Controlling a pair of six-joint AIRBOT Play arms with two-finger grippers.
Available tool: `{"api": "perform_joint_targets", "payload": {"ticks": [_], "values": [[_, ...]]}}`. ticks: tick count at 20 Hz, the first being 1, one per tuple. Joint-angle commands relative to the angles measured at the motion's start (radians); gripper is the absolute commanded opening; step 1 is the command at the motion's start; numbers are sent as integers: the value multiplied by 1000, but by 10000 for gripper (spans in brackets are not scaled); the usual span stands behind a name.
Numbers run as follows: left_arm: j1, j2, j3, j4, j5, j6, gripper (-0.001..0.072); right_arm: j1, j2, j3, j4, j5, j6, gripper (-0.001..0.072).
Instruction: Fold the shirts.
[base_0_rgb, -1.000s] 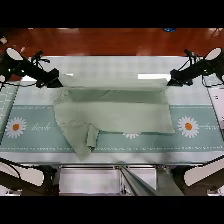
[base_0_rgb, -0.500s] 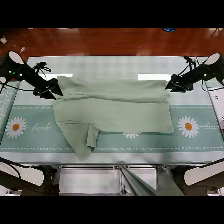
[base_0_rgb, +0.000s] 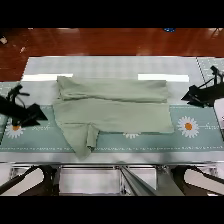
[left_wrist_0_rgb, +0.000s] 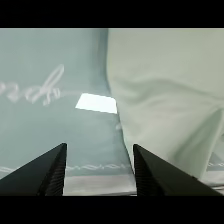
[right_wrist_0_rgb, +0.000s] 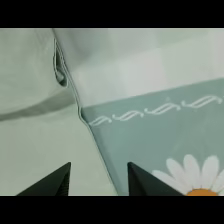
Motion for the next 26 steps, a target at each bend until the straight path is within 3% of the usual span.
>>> {"api": "perform_joint_targets", "payload": {"ticks": [1,4,9,10,12,13,15,17,26], "values": [[187,171,-343,-239,93,117,510,-3,186,-289,193,-143,-83,416],[182,167,-477,-385,160,183,510,1,244,-379,280,-146,-126,416],[-4,145,-559,-433,323,179,509,-6,249,-380,281,-93,-152,416],[-43,138,-559,-451,358,174,509,-18,249,-380,281,-82,-156,416],[-104,133,-559,-467,448,76,507,-65,255,-380,280,-91,-156,416],[-130,131,-559,-470,480,51,460,-108,261,-380,275,-92,-156,416],[-145,131,-558,-469,486,68,15,-208,263,-382,192,-42,-135,416],[-144,131,-558,-469,483,94,17,-249,263,-419,99,9,-72,416],[-144,131,-558,-469,475,97,17,-84,164,-521,114,11,-66,416]]}}
